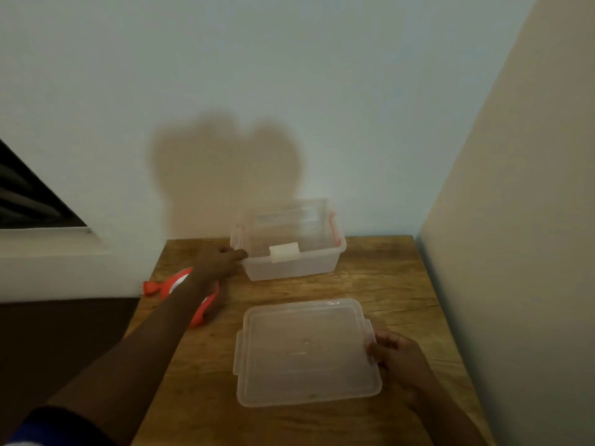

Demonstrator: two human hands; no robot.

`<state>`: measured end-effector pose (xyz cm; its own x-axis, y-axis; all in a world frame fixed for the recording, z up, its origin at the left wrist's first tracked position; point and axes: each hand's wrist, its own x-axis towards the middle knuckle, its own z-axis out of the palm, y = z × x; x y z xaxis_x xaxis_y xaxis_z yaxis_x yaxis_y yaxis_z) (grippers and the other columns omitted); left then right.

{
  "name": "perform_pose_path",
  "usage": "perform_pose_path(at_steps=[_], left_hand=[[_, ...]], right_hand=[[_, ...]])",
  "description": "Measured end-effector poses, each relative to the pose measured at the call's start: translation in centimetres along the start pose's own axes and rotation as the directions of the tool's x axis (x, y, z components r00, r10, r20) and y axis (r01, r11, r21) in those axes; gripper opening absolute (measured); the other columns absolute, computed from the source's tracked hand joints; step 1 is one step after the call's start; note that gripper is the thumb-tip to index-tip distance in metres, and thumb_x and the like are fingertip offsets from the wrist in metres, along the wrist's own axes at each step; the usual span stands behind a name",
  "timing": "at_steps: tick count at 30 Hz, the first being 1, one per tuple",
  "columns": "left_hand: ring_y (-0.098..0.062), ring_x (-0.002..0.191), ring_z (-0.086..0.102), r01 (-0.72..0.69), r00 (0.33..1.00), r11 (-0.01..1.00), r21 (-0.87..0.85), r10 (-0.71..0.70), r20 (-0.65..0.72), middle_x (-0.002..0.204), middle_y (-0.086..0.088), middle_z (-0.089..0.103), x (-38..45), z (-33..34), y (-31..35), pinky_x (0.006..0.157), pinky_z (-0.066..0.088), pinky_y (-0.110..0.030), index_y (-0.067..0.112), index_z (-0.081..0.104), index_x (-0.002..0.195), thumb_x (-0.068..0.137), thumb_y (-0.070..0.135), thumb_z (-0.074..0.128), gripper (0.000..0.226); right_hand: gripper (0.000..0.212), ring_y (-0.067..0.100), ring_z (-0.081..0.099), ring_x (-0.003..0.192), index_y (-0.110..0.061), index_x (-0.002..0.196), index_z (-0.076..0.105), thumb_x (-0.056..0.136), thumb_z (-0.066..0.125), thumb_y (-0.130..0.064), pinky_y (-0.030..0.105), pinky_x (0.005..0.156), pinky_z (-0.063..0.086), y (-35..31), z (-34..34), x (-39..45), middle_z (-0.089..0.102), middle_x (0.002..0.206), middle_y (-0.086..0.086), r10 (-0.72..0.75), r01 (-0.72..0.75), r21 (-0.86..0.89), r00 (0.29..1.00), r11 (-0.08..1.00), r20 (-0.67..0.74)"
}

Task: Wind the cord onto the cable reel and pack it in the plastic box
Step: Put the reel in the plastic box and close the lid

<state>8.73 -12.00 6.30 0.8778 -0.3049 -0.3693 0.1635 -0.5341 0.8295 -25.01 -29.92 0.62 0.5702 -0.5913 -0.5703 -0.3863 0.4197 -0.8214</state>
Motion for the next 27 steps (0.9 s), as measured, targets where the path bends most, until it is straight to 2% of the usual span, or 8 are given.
perform_pose_path(at_steps=[3,5,10,13,17,20,24,27], left_hand=[[-0.028,0.08,0.069,-0.011,0.999,0.997,0.074,0.009,0.036,0.102,-0.018,0.071,0.9,-3.0,-2.3,0.062,0.06,-0.032,0.002,0.076,0.095,0.086,0.011,0.079,0.013],[-0.024,0.078,0.069,-0.016,0.997,1.0,0.023,0.015,0.072,0.1,-0.015,0.07,1.0,-4.1,-3.6,0.053,0.06,-0.025,0.001,0.074,0.096,0.086,0.007,0.079,0.012],[-0.026,0.092,0.074,0.005,0.985,0.999,-0.042,0.003,0.173,0.109,-0.015,0.073,1.1,-4.2,-6.4,0.078,0.066,-0.038,-0.001,0.072,0.107,0.088,0.008,0.078,0.021],[-0.019,0.091,0.076,-0.007,0.973,0.996,-0.088,0.027,0.231,0.117,-0.017,0.074,1.1,-3.7,-7.6,0.069,0.065,-0.027,-0.002,0.072,0.112,0.087,0.005,0.079,0.027],[-0.021,0.088,0.076,0.075,0.966,0.992,-0.098,-0.048,0.254,0.112,-0.008,0.071,0.6,-2.4,-8.1,0.08,0.067,-0.036,0.006,0.068,0.12,0.086,0.01,0.081,0.036],[-0.019,0.084,0.075,0.078,0.966,0.988,-0.131,-0.043,0.255,0.113,-0.01,0.07,0.2,-1.9,-8.1,0.063,0.065,-0.025,0.004,0.068,0.117,0.087,0.008,0.08,0.033],[-0.019,0.081,0.074,0.093,0.973,0.986,-0.139,-0.06,0.222,0.121,-0.016,0.07,-0.2,-1.5,-8.3,0.056,0.063,-0.021,0.0,0.066,0.124,0.088,0.007,0.079,0.039],[-0.015,0.075,0.069,0.085,0.982,0.99,-0.112,-0.065,0.176,0.125,-0.019,0.069,-0.5,-1.1,-8.3,0.044,0.055,-0.014,-0.001,0.064,0.13,0.088,0.006,0.078,0.044]], right_hand=[[0.028,0.034,0.07,0.09,-0.009,0.105,0.071,0.086,0.059,0.008,0.046,0.071,0.06,2.1,3.1,-0.7,0.074,0.097,0.014,0.039,-0.039,0.061,0.999,0.997,0.001],[0.028,0.036,0.071,0.087,-0.008,0.103,0.072,0.085,0.059,0.01,0.044,0.067,0.059,3.3,4.6,-1.0,0.075,0.093,0.016,0.044,-0.043,0.086,0.999,0.995,-0.011],[0.024,0.04,0.069,0.083,-0.002,0.1,0.072,0.083,0.06,0.011,0.051,0.073,0.058,5.5,6.9,-1.4,0.073,0.09,0.024,0.062,-0.053,0.127,0.996,0.99,-0.067],[0.025,0.039,0.068,0.081,0.002,0.098,0.071,0.081,0.06,0.016,0.047,0.066,0.058,6.0,7.8,-1.6,0.072,0.091,0.025,0.098,-0.078,0.172,0.989,0.982,-0.111],[0.027,0.039,0.07,0.086,-0.002,0.098,0.073,0.082,0.059,0.014,0.043,0.063,0.058,5.8,8.1,-1.2,0.074,0.095,0.019,0.098,-0.079,0.147,0.987,0.986,-0.125],[0.027,0.039,0.07,0.088,-0.003,0.1,0.072,0.082,0.06,0.013,0.046,0.067,0.059,5.6,8.0,-0.8,0.073,0.097,0.019,0.09,-0.072,0.132,0.986,0.989,-0.138],[0.027,0.038,0.07,0.086,-0.005,0.097,0.073,0.079,0.063,0.012,0.055,0.07,0.059,5.5,7.7,-0.4,0.073,0.095,0.017,0.061,-0.052,0.062,0.984,0.997,-0.166],[0.03,0.029,0.072,0.079,-0.015,0.087,0.077,0.077,0.063,0.009,0.05,0.065,0.061,5.8,7.2,0.0,0.076,0.086,0.005,0.002,-0.02,-0.068,0.968,0.997,-0.252]])
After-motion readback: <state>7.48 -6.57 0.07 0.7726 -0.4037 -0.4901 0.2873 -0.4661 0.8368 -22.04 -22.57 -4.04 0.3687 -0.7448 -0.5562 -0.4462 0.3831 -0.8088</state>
